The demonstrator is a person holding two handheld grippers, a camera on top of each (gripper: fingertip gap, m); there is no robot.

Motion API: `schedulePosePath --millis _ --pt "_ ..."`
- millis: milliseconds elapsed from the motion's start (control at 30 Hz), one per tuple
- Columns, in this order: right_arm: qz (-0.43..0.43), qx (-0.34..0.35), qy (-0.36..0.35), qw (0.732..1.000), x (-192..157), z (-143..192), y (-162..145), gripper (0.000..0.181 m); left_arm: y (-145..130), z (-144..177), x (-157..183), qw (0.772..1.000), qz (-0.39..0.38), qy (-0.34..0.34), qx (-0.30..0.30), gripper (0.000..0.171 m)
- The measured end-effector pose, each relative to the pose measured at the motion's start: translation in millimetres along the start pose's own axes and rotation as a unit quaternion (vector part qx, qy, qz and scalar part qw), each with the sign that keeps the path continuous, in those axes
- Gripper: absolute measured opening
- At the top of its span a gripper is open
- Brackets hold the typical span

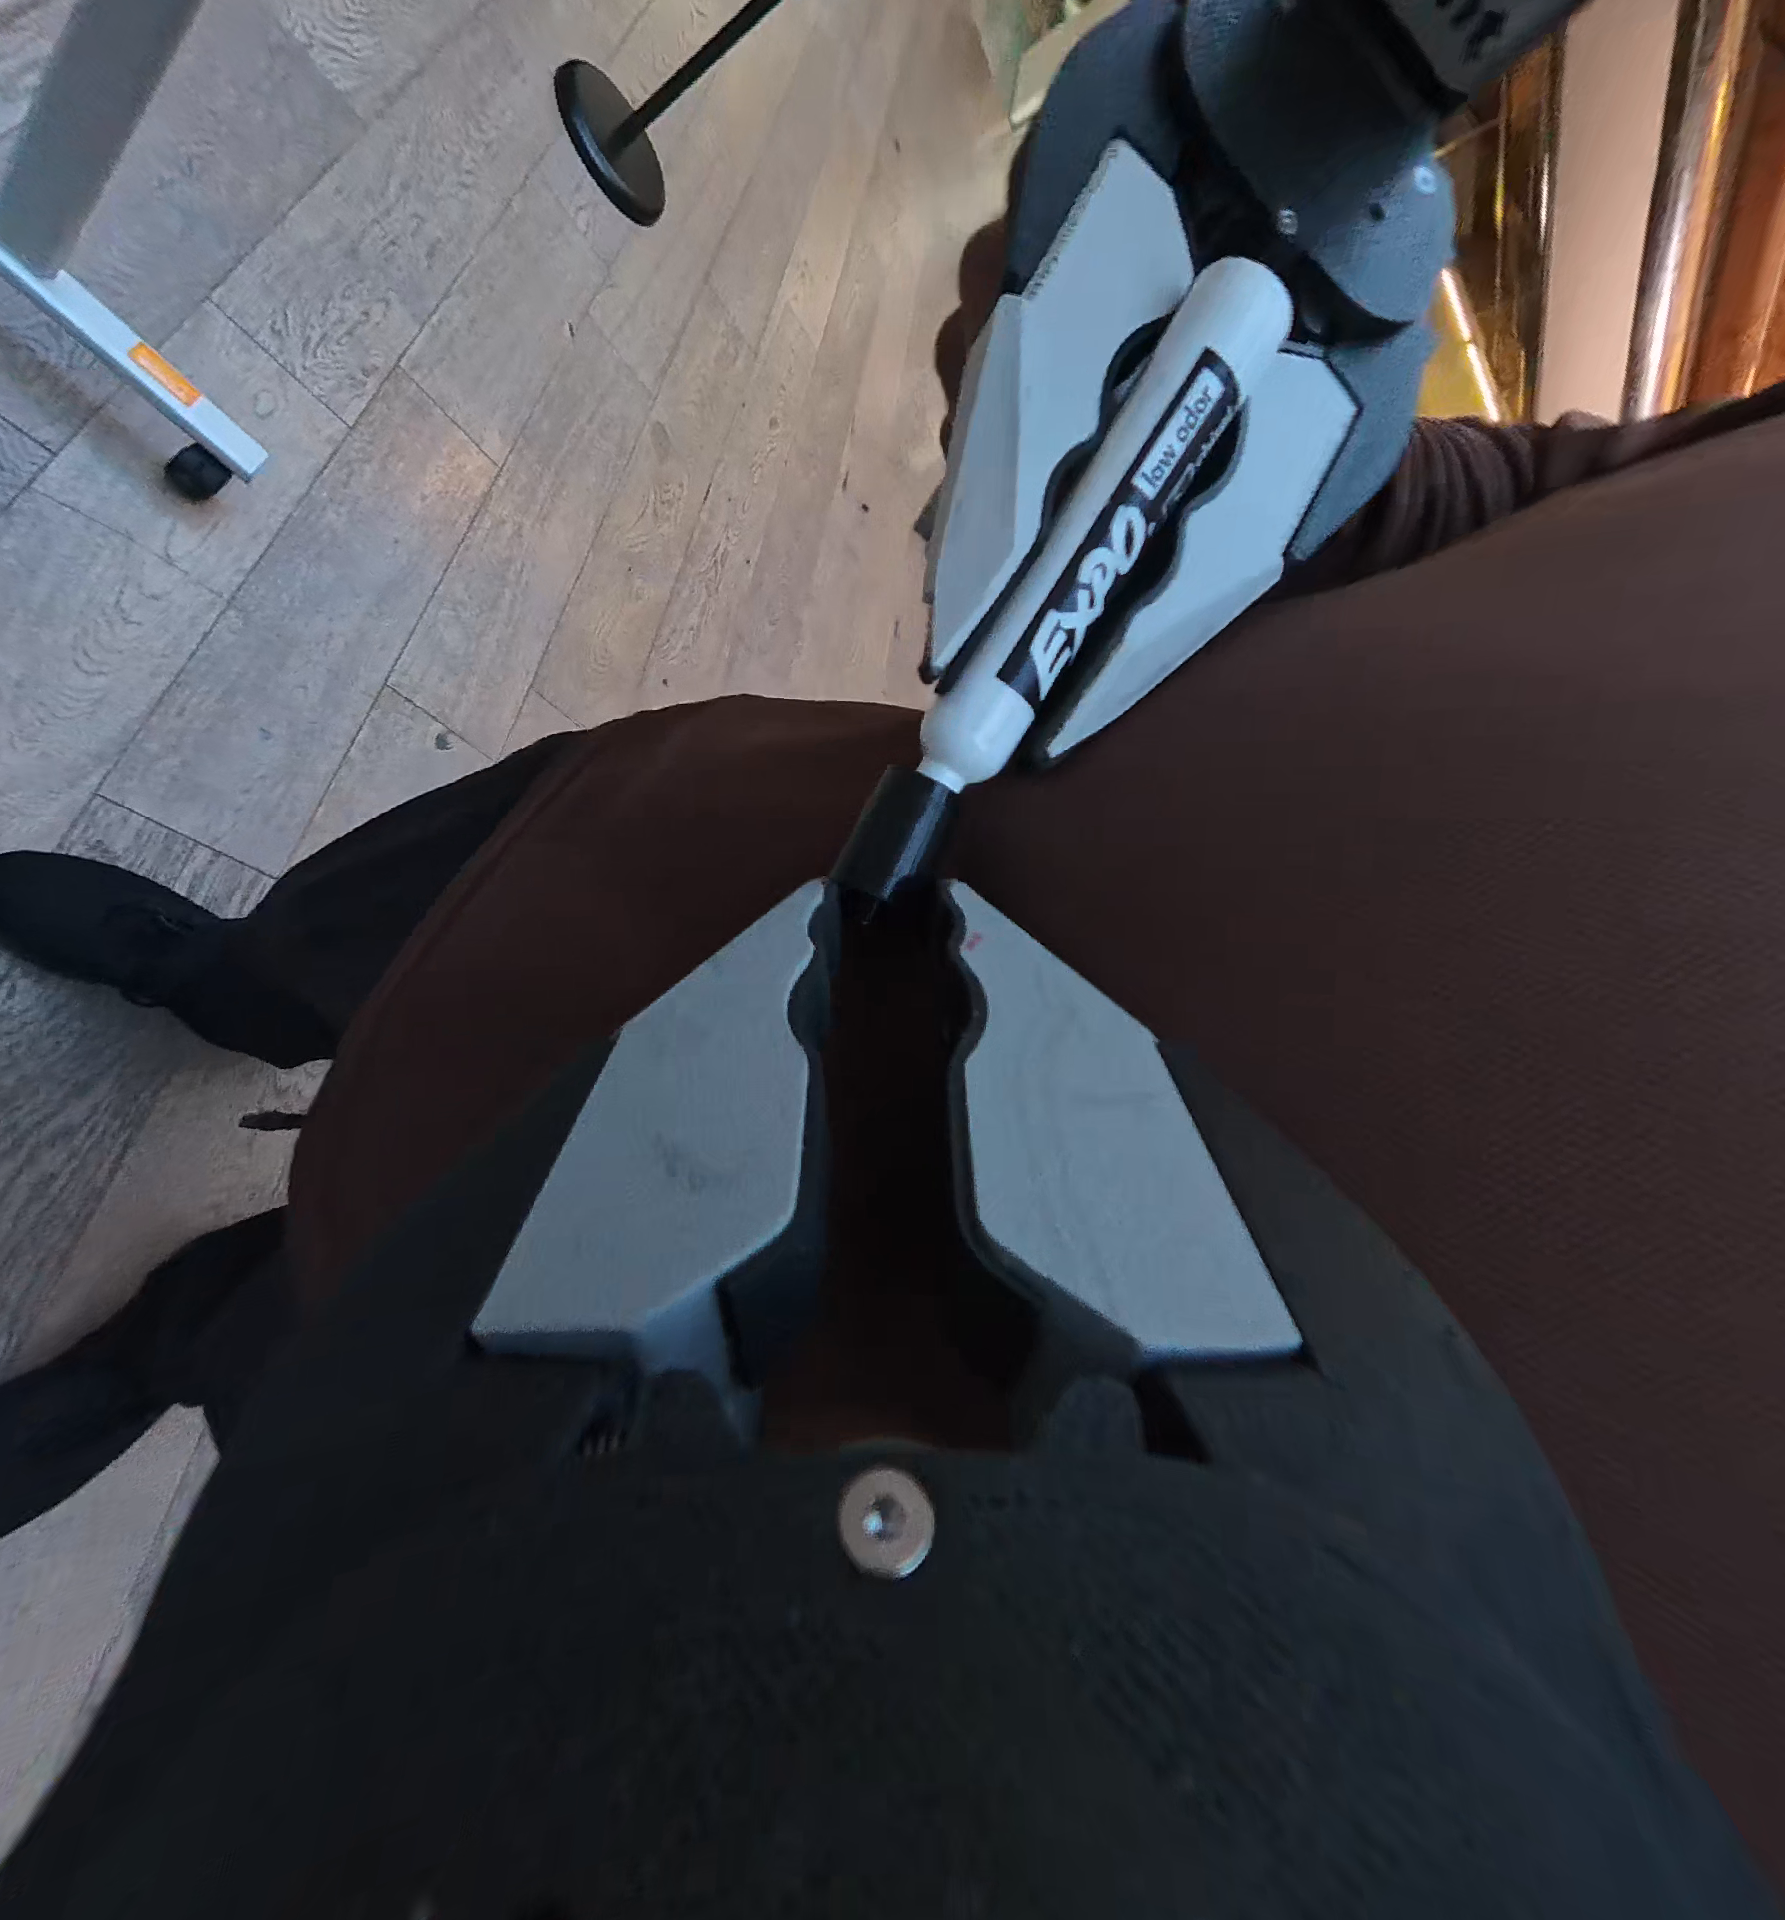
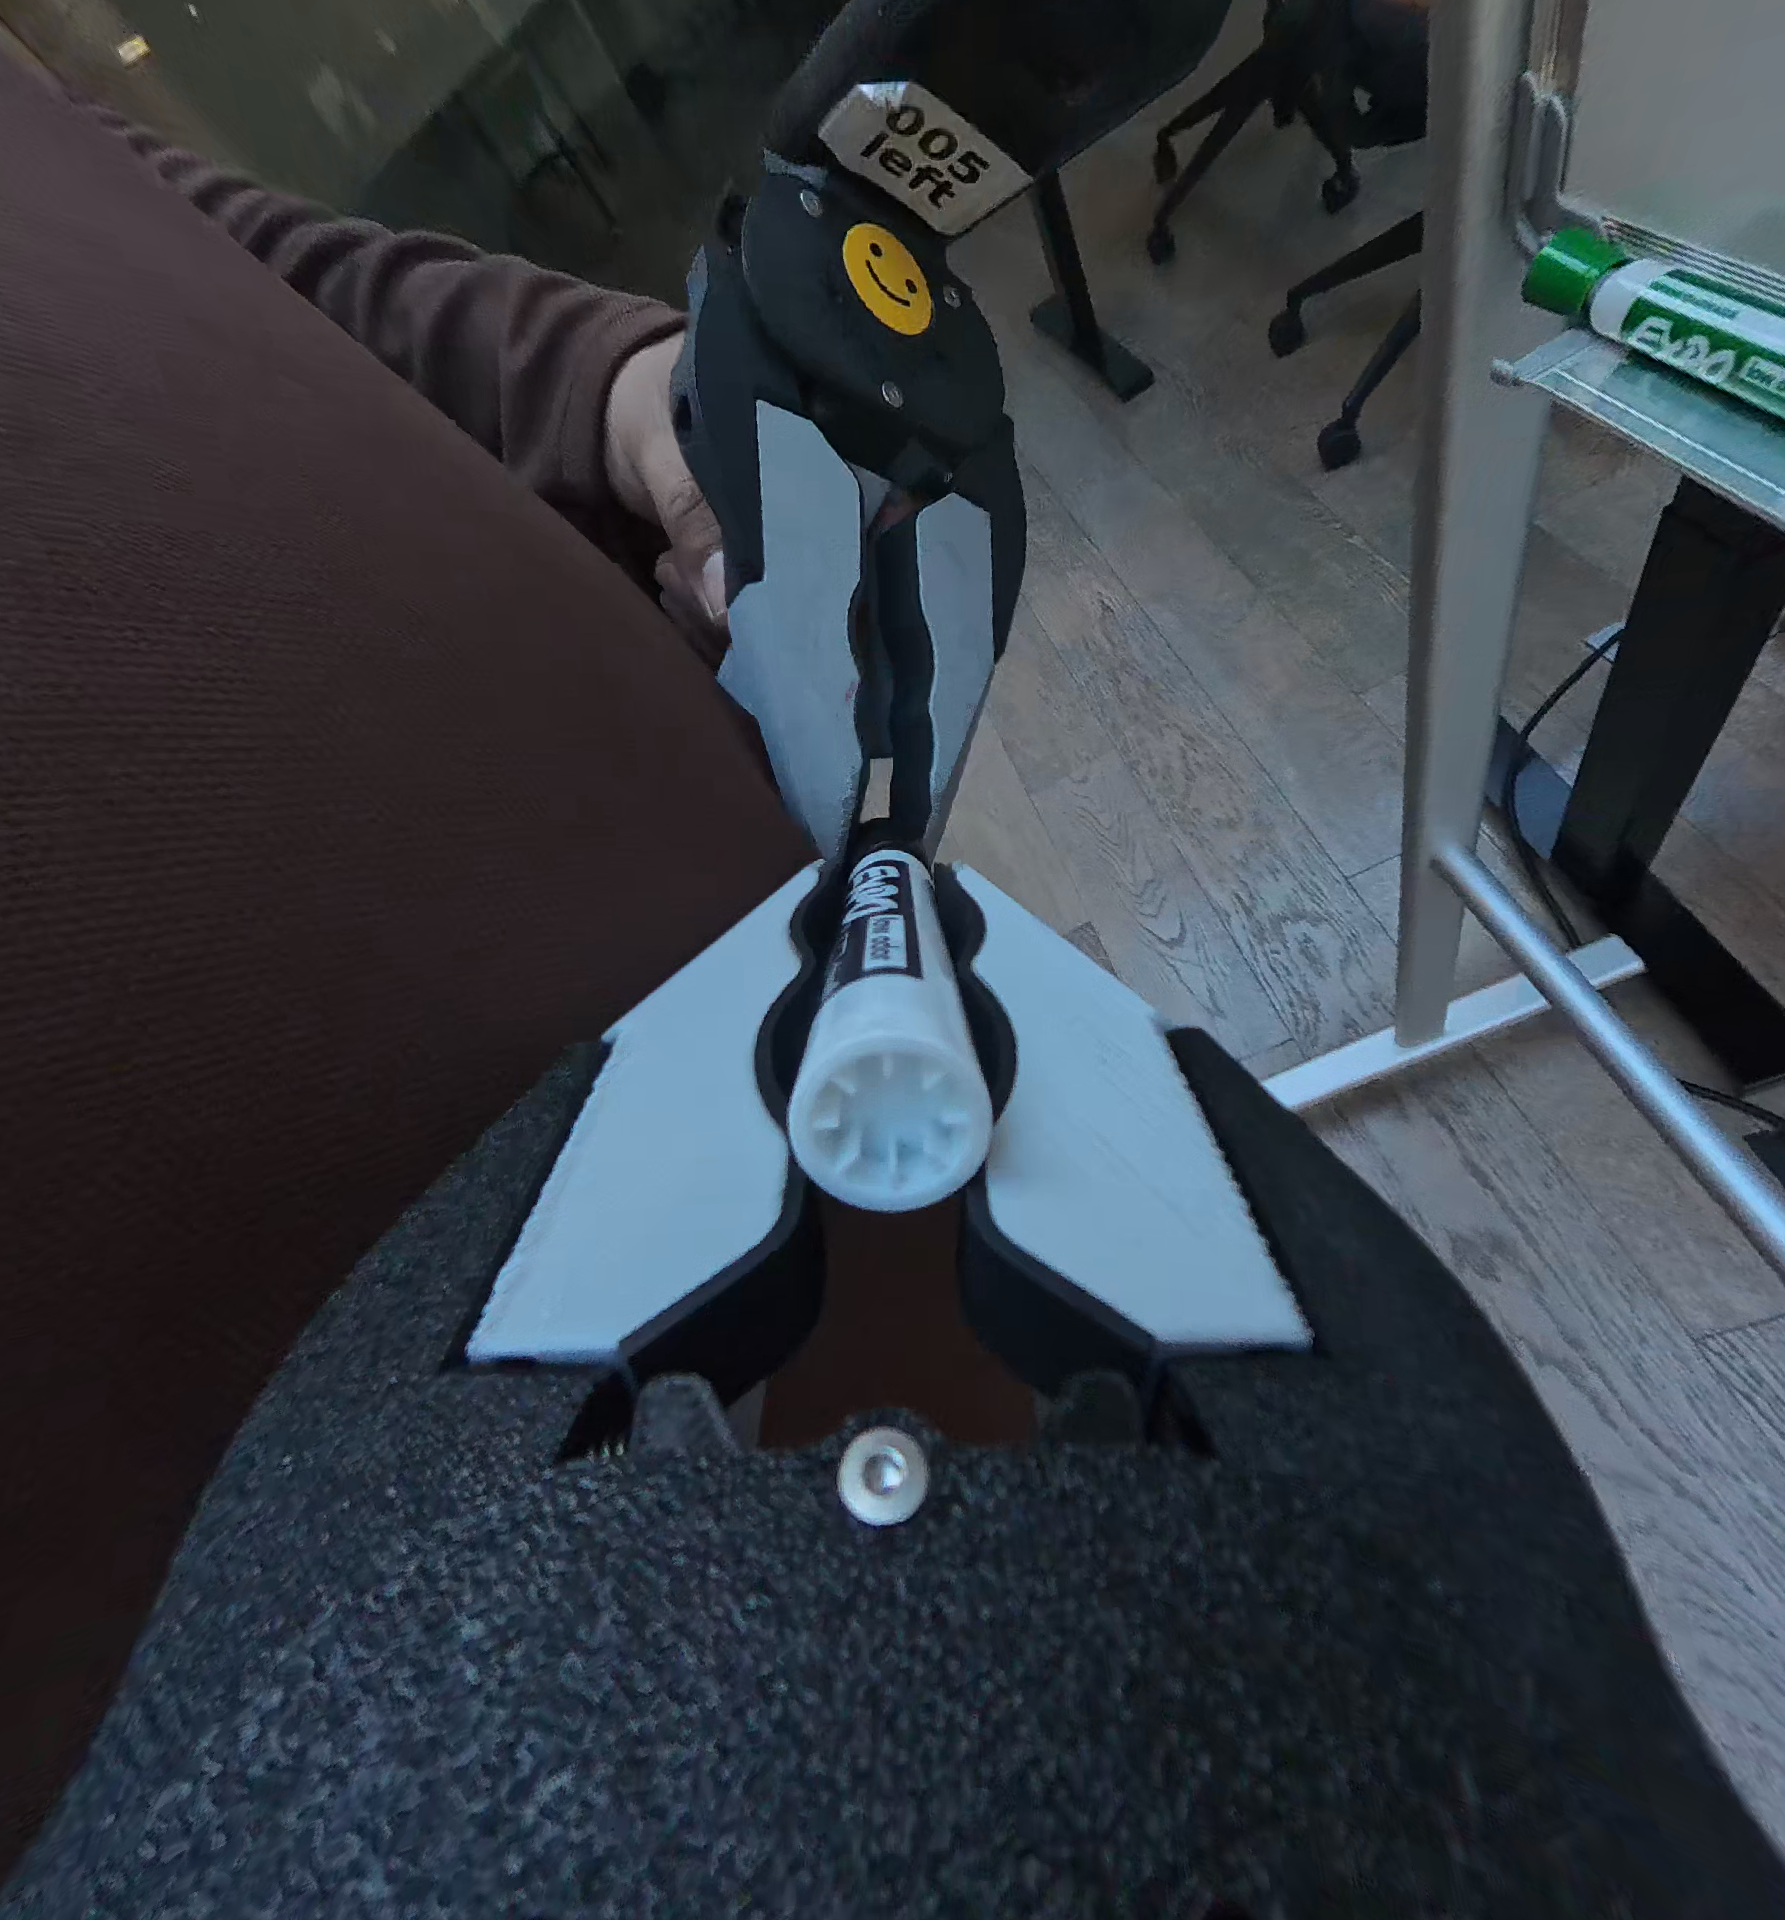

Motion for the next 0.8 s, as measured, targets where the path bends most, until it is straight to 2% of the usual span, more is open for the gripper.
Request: schedulePosePath --millis 33,100,167,233,367,500,600,700,800 --pt "0.004 -0.021 0.0 1.0 3 -3 4 0.018 0 0 -3 1.0 0.008 0.012 0.004 0.013" --pt "-0.043 -0.062 0.04 0.996 12 -6 10 0.017 -2 -1 -3 1.0 0.007 0.026 -0.005 0.013" --pt "-0.103 -0.065 0.072 0.99 19 -6 9 0.018 -3 -1 -1 1.0 0.006 0.024 0.005 0.013" --pt "-0.126 -0.074 0.075 0.986 17 -11 2 0.018 -8 -5 -1 1.0 0.009 0.028 -0.01 0.013" --pt "-0.108 -0.097 0.065 0.987 12 -20 0 0.018 -19 -7 -8 0.999 0.051 0.014 -0.004 0.013" --pt "-0.094 -0.137 0.091 0.982 16 -25 3 0.018 -24 -10 -11 0.998 0.066 -0.008 -0.008 0.013" --pt "-0.129 -0.131 0.097 0.978 21 -31 -3 0.018 -26 -12 -15 0.998 0.062 0.006 -0.017 0.012" --pt "-0.198 -0.068 0.099 0.973 33 -29 -6 0.018 -24 -2 -19 0.998 0.057 0.02 0.032 0.013" --pt "-0.201 -0.042 0.07 0.976 39 -30 6 0.018 -16 9 -16 0.993 0.0 0.098 0.06 0.014"
Point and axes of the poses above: each gripper's, where its closed fingertips meet, z back along the fingers, y out of its top, x = y × z across the jaws, the point moved 9 cm from there along z, back along the fingers, and after that the axes turned 3 degrees about -x, right-handed, at the moved point
